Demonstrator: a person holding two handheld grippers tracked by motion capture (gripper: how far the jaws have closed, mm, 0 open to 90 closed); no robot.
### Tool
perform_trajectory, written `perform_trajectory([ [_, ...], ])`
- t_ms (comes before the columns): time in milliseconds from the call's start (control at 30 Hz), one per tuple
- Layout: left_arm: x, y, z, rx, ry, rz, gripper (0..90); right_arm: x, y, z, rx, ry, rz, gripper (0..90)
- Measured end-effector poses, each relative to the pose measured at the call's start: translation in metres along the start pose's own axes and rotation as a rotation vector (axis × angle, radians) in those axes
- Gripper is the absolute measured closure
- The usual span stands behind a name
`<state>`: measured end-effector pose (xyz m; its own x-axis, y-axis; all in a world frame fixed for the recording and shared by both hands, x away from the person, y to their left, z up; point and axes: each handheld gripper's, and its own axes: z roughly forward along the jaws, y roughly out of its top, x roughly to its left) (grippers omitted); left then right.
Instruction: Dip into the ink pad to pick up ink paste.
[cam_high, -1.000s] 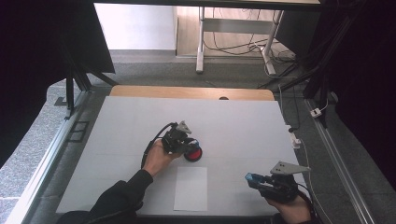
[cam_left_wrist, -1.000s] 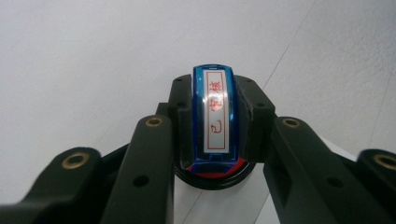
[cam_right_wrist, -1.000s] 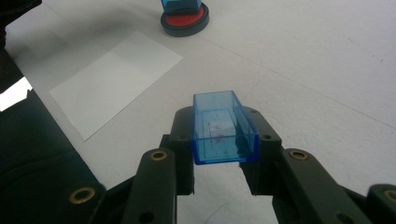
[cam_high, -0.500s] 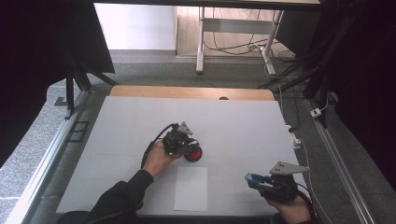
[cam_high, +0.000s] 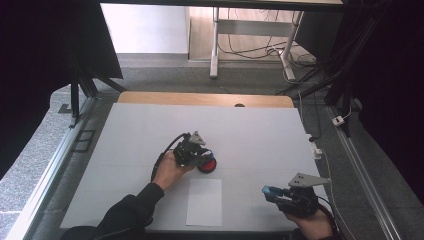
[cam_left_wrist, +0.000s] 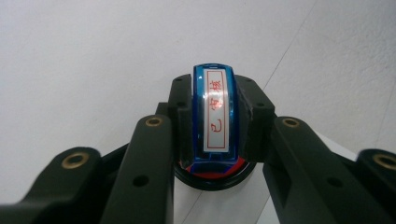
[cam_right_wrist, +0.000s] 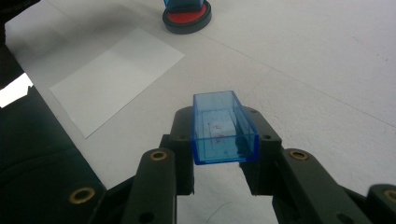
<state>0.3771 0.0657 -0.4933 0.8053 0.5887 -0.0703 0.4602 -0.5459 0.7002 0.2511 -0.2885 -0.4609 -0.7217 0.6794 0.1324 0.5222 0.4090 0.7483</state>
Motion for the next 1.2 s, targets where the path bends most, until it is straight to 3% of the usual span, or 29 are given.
perform_trajectory([
  [133,0.004,0.001,-0.001,0.005,-0.015,-0.02,70.5,0.0,0.0,0.0,-0.001,0.0,0.003,68.2],
  [467,-0.002,0.009,-0.013,-0.034,-0.03,-0.001,70.4,-0.001,0.0,0.0,-0.003,0.004,0.006,68.0],
  [600,-0.005,0.009,-0.012,-0.018,-0.028,0.014,70.4,-0.001,0.0,0.0,-0.004,0.007,0.006,68.0],
  [1200,-0.005,0.003,-0.001,0.019,-0.03,0.006,70.4,-0.001,0.0,0.0,-0.003,0.011,0.008,68.0],
])
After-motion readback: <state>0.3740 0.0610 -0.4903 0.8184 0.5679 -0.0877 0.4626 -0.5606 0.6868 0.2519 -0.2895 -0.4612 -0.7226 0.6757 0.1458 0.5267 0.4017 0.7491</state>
